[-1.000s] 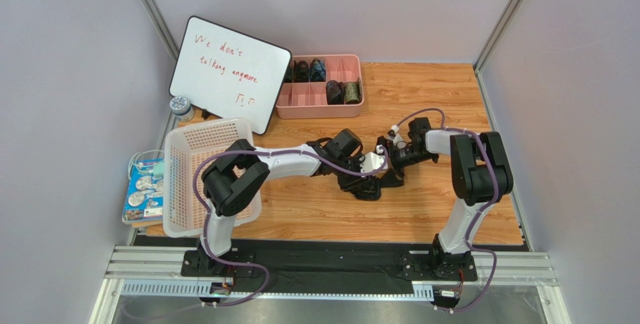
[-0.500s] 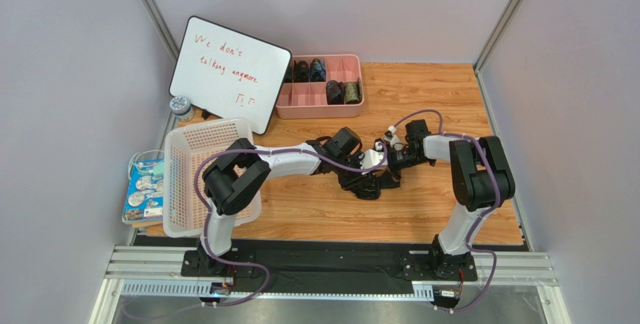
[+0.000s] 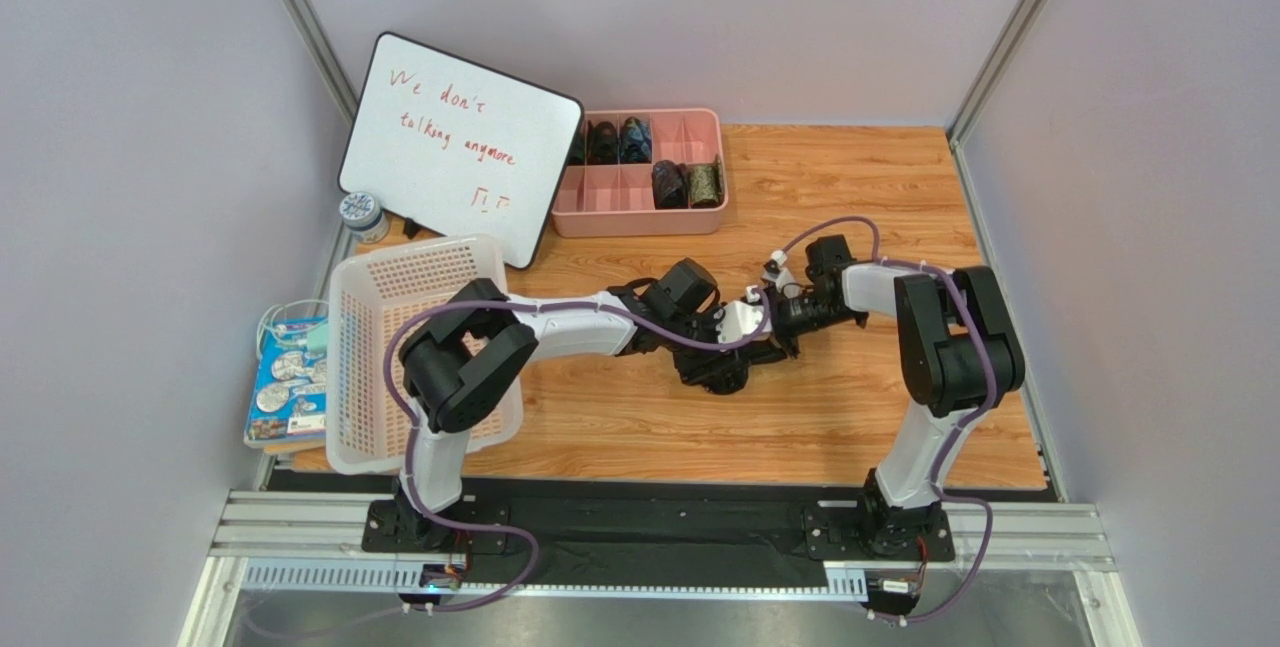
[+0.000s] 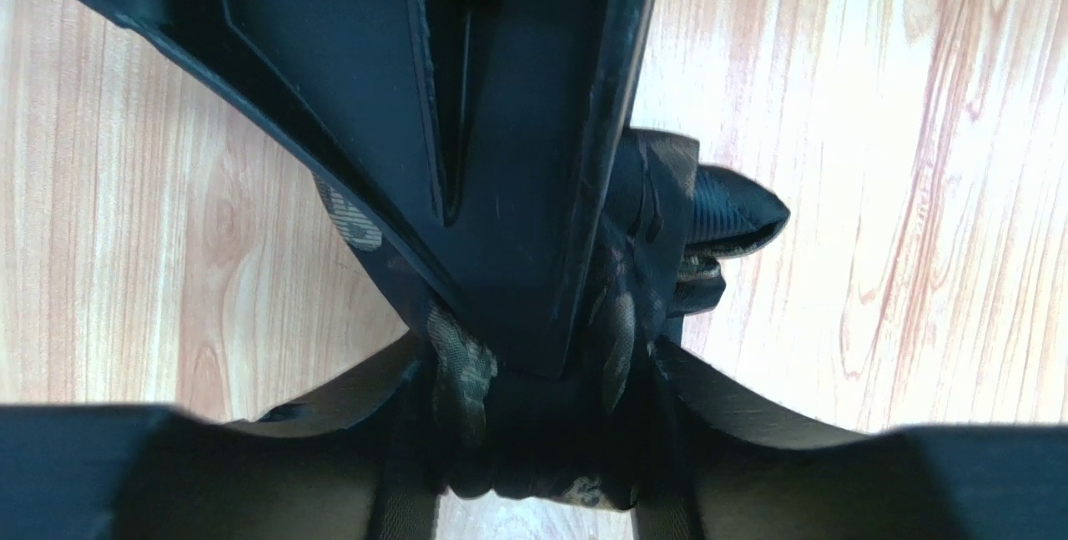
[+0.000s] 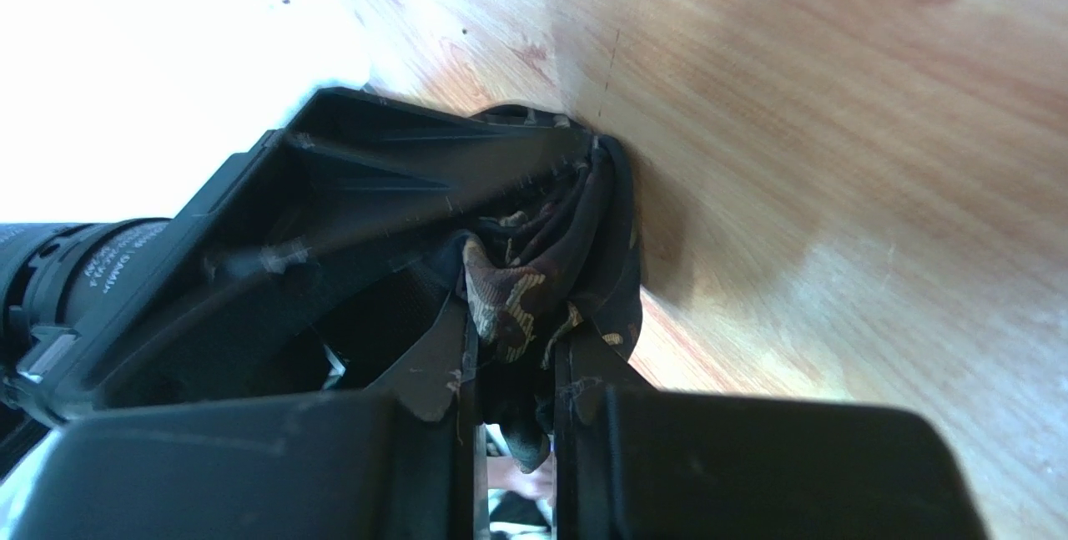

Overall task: Roll the ties
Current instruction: Pick up the tie at the center of the board.

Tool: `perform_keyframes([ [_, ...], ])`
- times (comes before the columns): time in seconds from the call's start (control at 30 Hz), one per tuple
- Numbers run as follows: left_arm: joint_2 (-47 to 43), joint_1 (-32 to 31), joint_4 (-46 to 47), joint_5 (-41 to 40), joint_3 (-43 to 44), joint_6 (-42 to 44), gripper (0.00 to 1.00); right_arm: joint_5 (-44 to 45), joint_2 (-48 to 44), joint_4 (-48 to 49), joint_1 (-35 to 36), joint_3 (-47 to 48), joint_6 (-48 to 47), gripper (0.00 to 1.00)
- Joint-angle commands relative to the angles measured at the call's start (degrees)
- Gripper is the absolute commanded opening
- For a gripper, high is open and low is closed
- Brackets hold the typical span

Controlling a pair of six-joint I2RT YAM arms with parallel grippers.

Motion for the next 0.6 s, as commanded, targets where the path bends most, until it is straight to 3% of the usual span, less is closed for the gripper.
perform_keyframes([
  [0.0,-4.3,2.0,-0.5,0.5,-6.4,-3.9,0.74,5.9,-3.8,-0.7,0.2,1.3,-4.8,0.00],
  [0.03,-8.1,2.6,1.1,1.2,-7.6,-4.2,0.78,6.0,-4.4,-0.9,0.1,1.4,-5.9,0.00],
  [0.07,-10.0,3.2,2.8,1.9,-10.0,-4.6,0.99,6.0,-4.6,-1.3,0.2,1.7,-6.4,0.00],
  [0.2,-19.4,4.9,10.7,1.9,-15.8,-2.8,1.00,3.7,-5.9,-3.0,0.1,3.5,-9.0,0.00],
  [0.37,-28.8,5.0,12.4,2.4,-20.6,5.2,1.00,1.6,-9.1,-4.7,0.2,6.7,-11.1,0.00],
  [0.57,-35.6,7.6,4.8,-2.9,-17.5,2.1,1.00,11.4,-11.4,-10.1,0.1,21.7,-10.5,0.00],
])
